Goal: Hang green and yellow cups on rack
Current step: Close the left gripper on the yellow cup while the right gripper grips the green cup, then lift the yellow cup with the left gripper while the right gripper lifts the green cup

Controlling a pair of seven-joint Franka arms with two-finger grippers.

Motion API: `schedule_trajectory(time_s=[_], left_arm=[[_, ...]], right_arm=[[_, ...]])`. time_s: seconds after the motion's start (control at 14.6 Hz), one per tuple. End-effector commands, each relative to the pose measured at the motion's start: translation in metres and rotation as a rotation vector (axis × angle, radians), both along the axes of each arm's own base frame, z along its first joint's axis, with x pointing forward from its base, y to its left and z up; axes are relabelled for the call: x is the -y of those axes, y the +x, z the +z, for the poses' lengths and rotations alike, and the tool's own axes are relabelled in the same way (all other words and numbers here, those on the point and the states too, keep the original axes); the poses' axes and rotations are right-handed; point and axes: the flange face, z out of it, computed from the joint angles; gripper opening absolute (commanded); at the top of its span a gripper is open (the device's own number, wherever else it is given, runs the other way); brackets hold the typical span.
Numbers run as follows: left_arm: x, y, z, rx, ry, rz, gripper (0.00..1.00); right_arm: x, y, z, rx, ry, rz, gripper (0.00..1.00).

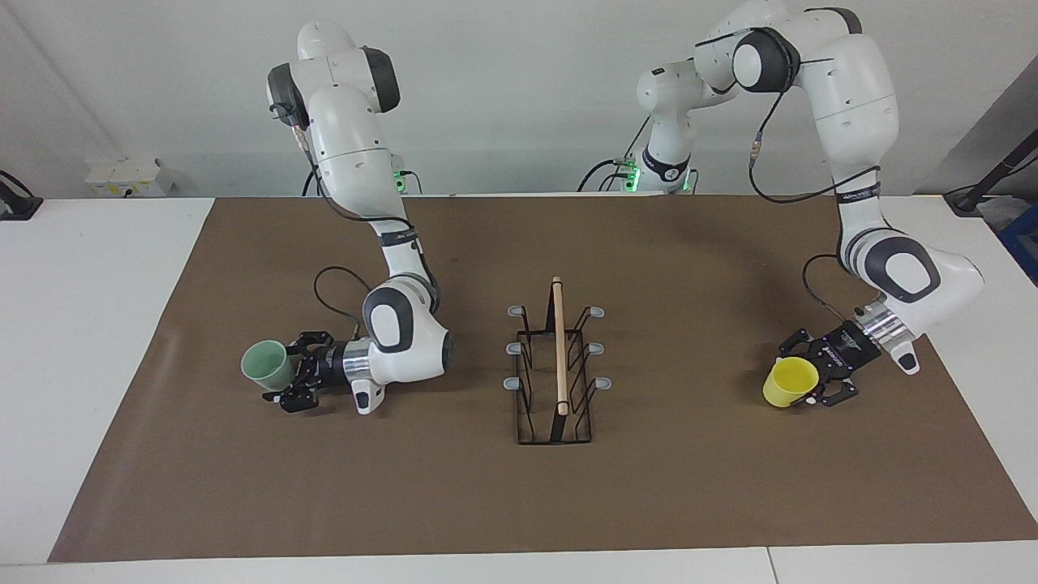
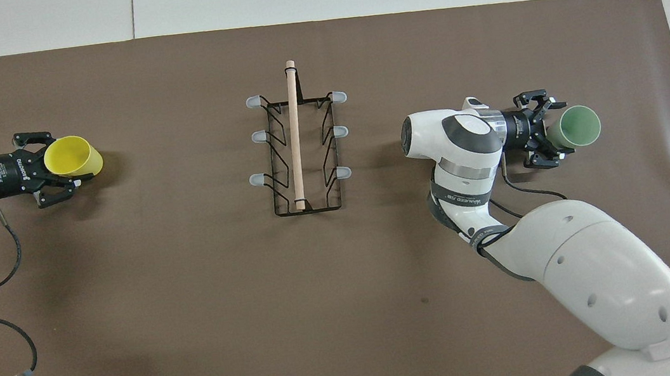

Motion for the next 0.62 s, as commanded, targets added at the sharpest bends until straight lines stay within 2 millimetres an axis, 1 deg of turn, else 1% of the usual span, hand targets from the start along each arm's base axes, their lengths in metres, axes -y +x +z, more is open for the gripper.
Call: schedule_trajectory(time_s=[0.0, 0.07, 0.27, 0.34, 0.48, 0.55], left_arm=[[0.011, -0.004, 0.021, 0.050, 0.023, 0.004, 0.00], [0.011, -0.001, 0.028, 0.060, 0.034, 0.010, 0.00], [0.013, 0.006, 0.069, 0.112, 0.105, -0.031, 0.00], [0.012, 0.007, 0.080, 0.123, 0.146, -0.058, 0.00], [0.011, 0.005, 0.111, 0.154, 0.221, -0.109, 0.00], [0.016, 0.002, 0.128, 0.170, 0.272, -0.146, 0.00]], right_arm=[[0.006, -0.011, 0.002, 0.029, -0.029, 0.028, 0.01], [0.007, -0.013, 0.001, 0.071, -0.034, 0.018, 0.00], [0.006, -0.011, 0.004, 0.084, -0.036, 0.013, 0.00], [0.004, -0.007, 0.012, 0.105, -0.025, 0.003, 0.00], [0.001, 0.003, 0.045, 0.165, 0.048, -0.030, 0.00], [0.003, 0.009, 0.062, 0.202, 0.126, -0.069, 0.00]])
